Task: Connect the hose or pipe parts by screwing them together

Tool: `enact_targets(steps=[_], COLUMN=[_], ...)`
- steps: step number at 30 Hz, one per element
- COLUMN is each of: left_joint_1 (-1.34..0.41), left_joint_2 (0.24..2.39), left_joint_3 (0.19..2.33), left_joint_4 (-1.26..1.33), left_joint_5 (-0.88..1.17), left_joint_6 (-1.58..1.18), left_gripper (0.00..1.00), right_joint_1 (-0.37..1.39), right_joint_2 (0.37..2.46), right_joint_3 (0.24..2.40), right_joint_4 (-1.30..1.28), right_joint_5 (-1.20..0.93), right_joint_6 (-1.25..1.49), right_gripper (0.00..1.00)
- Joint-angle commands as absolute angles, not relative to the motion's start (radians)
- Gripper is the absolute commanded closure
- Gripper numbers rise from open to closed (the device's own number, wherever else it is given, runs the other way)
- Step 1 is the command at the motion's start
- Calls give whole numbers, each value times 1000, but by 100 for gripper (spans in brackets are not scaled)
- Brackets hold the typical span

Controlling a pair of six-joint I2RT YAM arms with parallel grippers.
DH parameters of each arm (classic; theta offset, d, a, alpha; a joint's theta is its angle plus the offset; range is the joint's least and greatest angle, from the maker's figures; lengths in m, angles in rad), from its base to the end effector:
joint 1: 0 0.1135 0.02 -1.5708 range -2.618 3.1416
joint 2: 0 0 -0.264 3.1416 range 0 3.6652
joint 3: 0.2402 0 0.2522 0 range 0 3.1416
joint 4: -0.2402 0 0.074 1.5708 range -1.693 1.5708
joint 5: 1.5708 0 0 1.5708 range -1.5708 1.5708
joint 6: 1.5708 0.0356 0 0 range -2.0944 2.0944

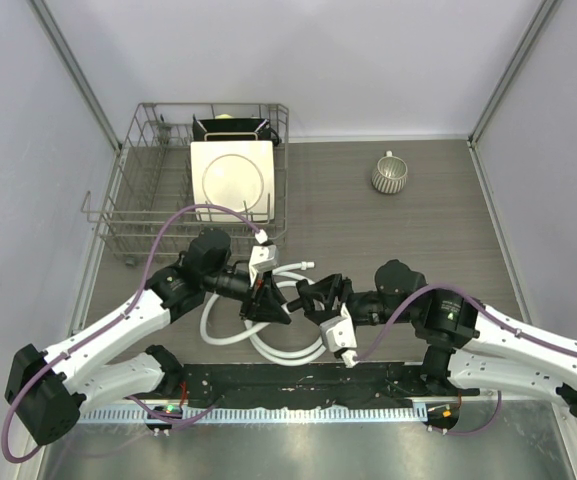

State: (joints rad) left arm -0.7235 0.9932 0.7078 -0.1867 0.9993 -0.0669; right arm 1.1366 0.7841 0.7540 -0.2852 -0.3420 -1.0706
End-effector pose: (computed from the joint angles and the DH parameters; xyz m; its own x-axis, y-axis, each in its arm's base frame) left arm 0.1382 -0.1620 0.2809 -0.4015 0.3064 -0.8631 0.8947 -0.0702 -0.4412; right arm 0.0657 0.1701 0.3192 0.8051 -0.2289 -0.5472 -0.5887 -0.1955 -0.7844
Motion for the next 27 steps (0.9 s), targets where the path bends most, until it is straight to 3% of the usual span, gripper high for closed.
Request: enact_targets(steps=[1,8,12,17,19,21,24,27], left_joint_1=[-716,-716,-716,-715,-716,-716,-716,-716], left_joint_2=[974,959,953,950,946,943,940,943], left_joint_3=[770,770,764,761,761,755,747,741], left_joint_4=[-135,-143,-130,-132,-129,-123,-115,-95], left_joint_5=[965,922,925,914,911,904,882,850], left_joint_6=[-22,-6,-11,-8,-8,-9,-11,-25], left_gripper=[100,100,100,100,100,100,100,100], right_joint_1=[1143,1143,1143,1143,1143,1143,1143,1143], right_joint_2=[790,825,838,862,882,929,968,968], right_joint_3=[807,827,819,851,871,925,965,951], right_joint_4=[-253,-181,-186,-192,-204,-282,-321,-284], right_joint_5=[-391,-307,-241,-166,-105,-78,-83,-114], right_joint_6=[-869,-427,-353,-230,-125,-109,-60,-3], right_gripper=[80,78,78,59,58,61,73,93])
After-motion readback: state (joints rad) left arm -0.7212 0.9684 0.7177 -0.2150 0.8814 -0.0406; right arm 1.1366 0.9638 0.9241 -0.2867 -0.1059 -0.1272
